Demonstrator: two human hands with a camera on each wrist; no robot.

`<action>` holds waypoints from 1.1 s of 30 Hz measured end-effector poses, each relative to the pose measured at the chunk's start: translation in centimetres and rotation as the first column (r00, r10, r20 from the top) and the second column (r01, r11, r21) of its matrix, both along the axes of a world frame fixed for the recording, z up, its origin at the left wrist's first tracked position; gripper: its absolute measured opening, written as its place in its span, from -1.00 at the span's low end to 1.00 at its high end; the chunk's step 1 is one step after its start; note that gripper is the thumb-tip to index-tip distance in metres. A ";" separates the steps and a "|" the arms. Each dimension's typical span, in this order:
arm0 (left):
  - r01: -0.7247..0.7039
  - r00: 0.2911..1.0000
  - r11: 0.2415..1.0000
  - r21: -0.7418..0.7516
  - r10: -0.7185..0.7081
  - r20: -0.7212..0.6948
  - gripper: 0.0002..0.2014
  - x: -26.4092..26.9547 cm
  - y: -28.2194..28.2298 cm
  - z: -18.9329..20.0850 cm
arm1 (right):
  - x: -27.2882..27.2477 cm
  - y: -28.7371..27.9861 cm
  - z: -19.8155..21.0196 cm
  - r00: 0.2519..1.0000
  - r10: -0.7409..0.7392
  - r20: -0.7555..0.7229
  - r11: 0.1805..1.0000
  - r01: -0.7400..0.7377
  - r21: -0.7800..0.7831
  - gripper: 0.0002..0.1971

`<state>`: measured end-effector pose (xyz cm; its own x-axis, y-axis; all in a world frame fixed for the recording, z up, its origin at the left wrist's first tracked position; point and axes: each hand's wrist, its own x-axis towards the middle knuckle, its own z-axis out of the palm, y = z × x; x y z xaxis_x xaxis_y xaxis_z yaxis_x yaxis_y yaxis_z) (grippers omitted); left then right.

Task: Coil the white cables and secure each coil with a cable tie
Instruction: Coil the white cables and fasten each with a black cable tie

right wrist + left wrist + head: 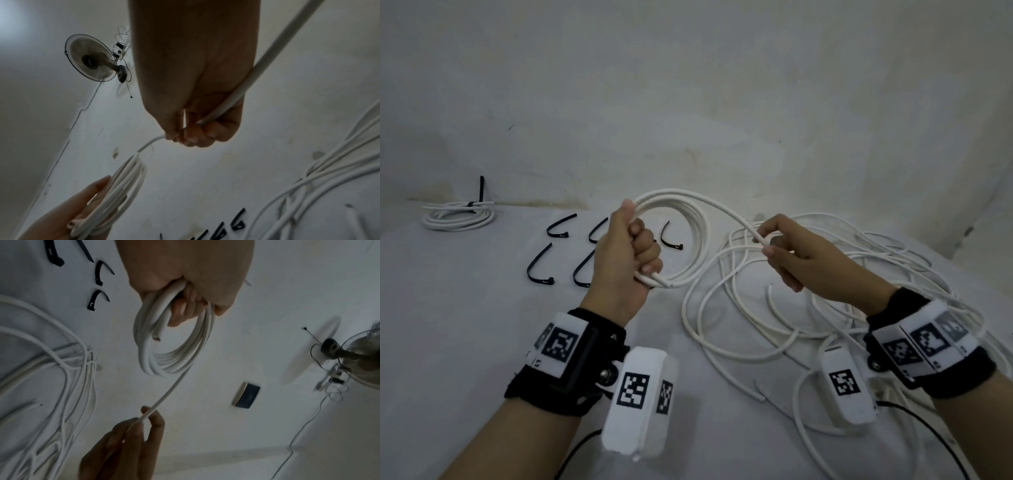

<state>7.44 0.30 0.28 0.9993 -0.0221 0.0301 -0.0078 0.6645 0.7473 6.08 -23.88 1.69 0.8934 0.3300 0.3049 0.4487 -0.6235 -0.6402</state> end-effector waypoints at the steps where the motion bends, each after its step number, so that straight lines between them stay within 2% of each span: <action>1: -0.019 1.000 1.000 -0.012 0.019 -0.011 -0.58 0.1 0.1 0.0 | -0.2 -0.5 -0.1 1.000 -0.007 0.003 1.000 0.007 -0.010 -0.86; 4: -0.051 0.998 0.998 -0.043 0.050 -0.033 -0.58 0.2 0.1 -0.1 | -1.0 -1.4 -0.1 0.990 -0.005 0.140 0.965 0.041 -0.260 -0.69; 6: -0.068 0.997 0.996 -0.056 0.065 -0.045 -0.58 0.3 0.1 -0.2 | -1.5 -1.6 -0.1 0.978 0.024 0.208 0.900 0.070 -0.429 -0.56; 9: -0.106 0.993 0.992 -0.067 0.102 -0.063 -0.57 0.5 0.2 -0.3 | -2.0 -1.4 -0.8 0.975 0.078 0.210 0.785 0.070 -0.616 -0.31; 11: -0.132 0.989 0.989 -0.068 0.127 -0.074 -0.57 0.7 0.2 -0.4 | -2.2 -1.5 -1.2 0.973 0.080 0.219 0.776 0.077 -0.626 -0.36; 14: -0.162 0.984 0.983 -0.081 0.155 -0.085 -0.56 0.9 0.4 -0.5 | -2.6 -1.5 -0.9 0.948 0.056 0.313 0.825 0.133 -0.550 -0.70; 15: -0.170 0.983 0.982 -0.088 0.163 -0.084 -0.56 0.9 0.6 -0.5 | -2.6 -1.7 -0.8 0.934 0.057 0.353 0.825 0.154 -0.543 -0.73; 16: -0.176 0.982 0.980 -0.094 0.169 -0.081 -0.56 1.0 0.8 -0.4 | -2.6 -2.0 -0.7 0.922 0.062 0.382 0.812 0.176 -0.557 -0.69; 20: -0.152 0.987 0.981 -0.117 0.146 -0.061 -0.57 0.9 1.1 -0.4 | -2.6 -2.7 -1.2 0.864 0.186 0.467 0.674 0.233 -0.701 -0.30; 22: -0.117 0.992 0.985 -0.129 0.111 -0.052 -0.57 0.9 0.8 -0.5 | -3.0 -2.0 -1.1 0.801 0.302 0.517 0.641 0.230 -0.732 -0.34; 25: -0.096 0.995 0.990 -0.099 0.093 -0.037 -0.58 0.7 0.3 -0.7 | -4.1 0.4 -0.9 0.722 0.427 0.545 0.664 0.158 -0.731 -0.47; 28: -0.055 0.998 0.997 -0.049 0.055 -0.002 -0.59 0.4 -0.4 -0.9 | -4.5 2.8 -0.5 0.709 0.481 0.516 0.712 0.027 -0.702 -0.58; 30: -0.001 1.000 1.000 -0.019 0.001 0.025 -0.60 0.3 -0.9 -1.0 | -4.3 4.3 0.0 0.701 0.484 0.524 0.760 -0.040 -0.649 -0.64; 33: 0.091 0.994 0.996 0.022 -0.092 0.053 -0.61 -0.1 -1.5 -1.0 | -4.1 5.8 1.4 0.723 0.404 0.561 0.863 -0.098 -0.495 -0.86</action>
<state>7.33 -1.19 -0.73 0.9900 -0.1144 0.0829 0.0113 0.6492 0.7605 1.97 -18.05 3.08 0.4050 0.7377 0.5401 0.8236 -0.5509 0.1349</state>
